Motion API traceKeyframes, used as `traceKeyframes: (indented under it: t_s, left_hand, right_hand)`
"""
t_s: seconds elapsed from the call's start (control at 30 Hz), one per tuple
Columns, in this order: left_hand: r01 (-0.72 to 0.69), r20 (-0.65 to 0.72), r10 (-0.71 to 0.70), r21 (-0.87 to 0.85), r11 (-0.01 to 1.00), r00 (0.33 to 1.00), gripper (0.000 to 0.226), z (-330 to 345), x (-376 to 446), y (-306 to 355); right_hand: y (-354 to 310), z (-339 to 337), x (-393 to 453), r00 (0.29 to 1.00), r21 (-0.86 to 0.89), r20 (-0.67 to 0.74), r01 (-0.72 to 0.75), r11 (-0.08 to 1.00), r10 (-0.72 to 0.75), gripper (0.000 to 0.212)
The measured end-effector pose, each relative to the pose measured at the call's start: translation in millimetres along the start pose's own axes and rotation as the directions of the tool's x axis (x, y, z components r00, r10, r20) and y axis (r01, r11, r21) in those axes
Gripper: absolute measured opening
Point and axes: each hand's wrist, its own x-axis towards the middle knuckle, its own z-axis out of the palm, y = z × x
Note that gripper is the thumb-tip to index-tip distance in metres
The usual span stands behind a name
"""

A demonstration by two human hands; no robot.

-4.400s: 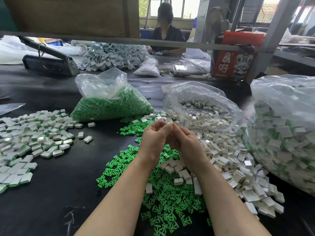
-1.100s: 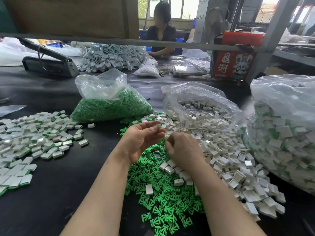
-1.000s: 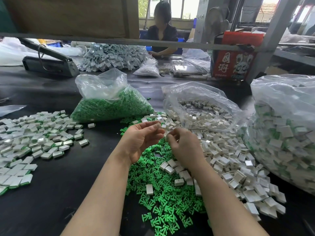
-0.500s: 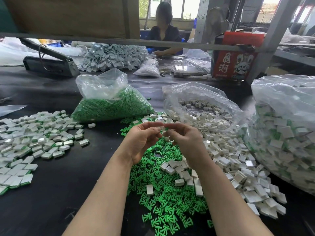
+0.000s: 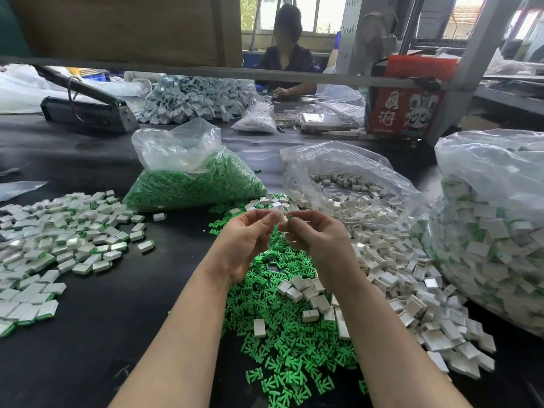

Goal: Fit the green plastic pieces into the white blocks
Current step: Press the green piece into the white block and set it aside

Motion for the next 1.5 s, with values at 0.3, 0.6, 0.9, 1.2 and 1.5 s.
traceKeyframes:
  t_s: [0.3, 0.6, 0.9, 1.2, 1.5]
  left_hand:
    - [0.005, 0.022, -0.005, -0.027, 1.000, 1.000, 0.039, 5.9, -1.1, -0.5]
    - [-0.021, 0.038, 0.020, 0.023, 1.000, 0.999, 0.046, 7.9, -2.4, 1.0]
    - [-0.057, 0.029, 0.054, 0.089, 0.994, 0.998, 0.039, 7.7, -3.6, 2.7]
    - [-0.058, 0.013, 0.057, 0.089, 0.994, 0.998, 0.035, 9.4, -3.8, 2.7]
    - [-0.059, 0.014, 0.058, 0.083, 0.995, 0.998, 0.033, 8.3, -4.8, 3.7]
  right_hand:
    - [-1.8, -4.2, 3.4, 0.996, 0.201, -0.085, -0.021, 0.979, 0.038, 0.007]
    - [-0.3, -4.4, 3.4, 0.994, 0.125, -0.107, 0.007, 0.992, 0.006, 0.004]
    - [-0.3, -5.4, 3.6, 0.995, 0.085, -0.098, 0.030, 0.996, -0.022, 0.006]
    - [-1.8, -6.6, 4.0, 0.995, 0.054, -0.095, 0.022, 0.998, -0.017, 0.005]
    - [-5.4, -5.1, 1.1, 0.996, 0.145, -0.086, -0.019, 0.989, 0.031, 0.006]
